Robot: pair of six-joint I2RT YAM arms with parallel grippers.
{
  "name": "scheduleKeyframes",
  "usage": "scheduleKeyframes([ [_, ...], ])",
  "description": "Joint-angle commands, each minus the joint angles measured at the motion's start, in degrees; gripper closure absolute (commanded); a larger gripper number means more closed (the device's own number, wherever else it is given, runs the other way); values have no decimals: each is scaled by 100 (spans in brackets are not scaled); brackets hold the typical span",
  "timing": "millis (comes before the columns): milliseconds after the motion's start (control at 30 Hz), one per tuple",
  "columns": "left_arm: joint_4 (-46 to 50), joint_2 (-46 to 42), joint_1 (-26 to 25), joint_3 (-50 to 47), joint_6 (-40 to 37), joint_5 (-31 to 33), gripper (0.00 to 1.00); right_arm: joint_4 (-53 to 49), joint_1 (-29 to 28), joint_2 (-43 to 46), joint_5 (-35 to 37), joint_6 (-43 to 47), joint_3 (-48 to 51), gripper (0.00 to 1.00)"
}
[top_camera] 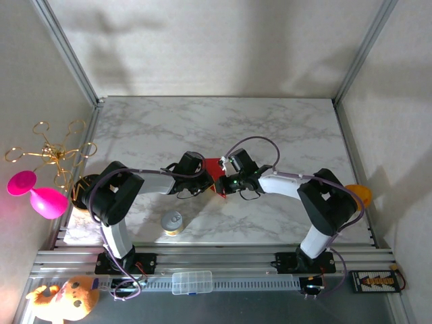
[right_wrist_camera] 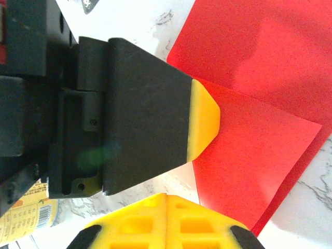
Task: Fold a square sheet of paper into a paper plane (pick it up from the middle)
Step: Third fold the triangle at the center of the table.
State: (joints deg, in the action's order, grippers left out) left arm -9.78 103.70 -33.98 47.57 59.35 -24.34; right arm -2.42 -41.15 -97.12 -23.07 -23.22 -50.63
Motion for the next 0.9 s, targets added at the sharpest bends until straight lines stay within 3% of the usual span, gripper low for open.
scheduleKeyframes([
  [0, 583, 90, 23, -75, -34, 316, 91, -46, -33, -143, -203, -24, -149, 93],
  [867, 598, 45, 22, -134, 7, 368, 92, -154, -52, -579, -167, -91, -79, 93],
])
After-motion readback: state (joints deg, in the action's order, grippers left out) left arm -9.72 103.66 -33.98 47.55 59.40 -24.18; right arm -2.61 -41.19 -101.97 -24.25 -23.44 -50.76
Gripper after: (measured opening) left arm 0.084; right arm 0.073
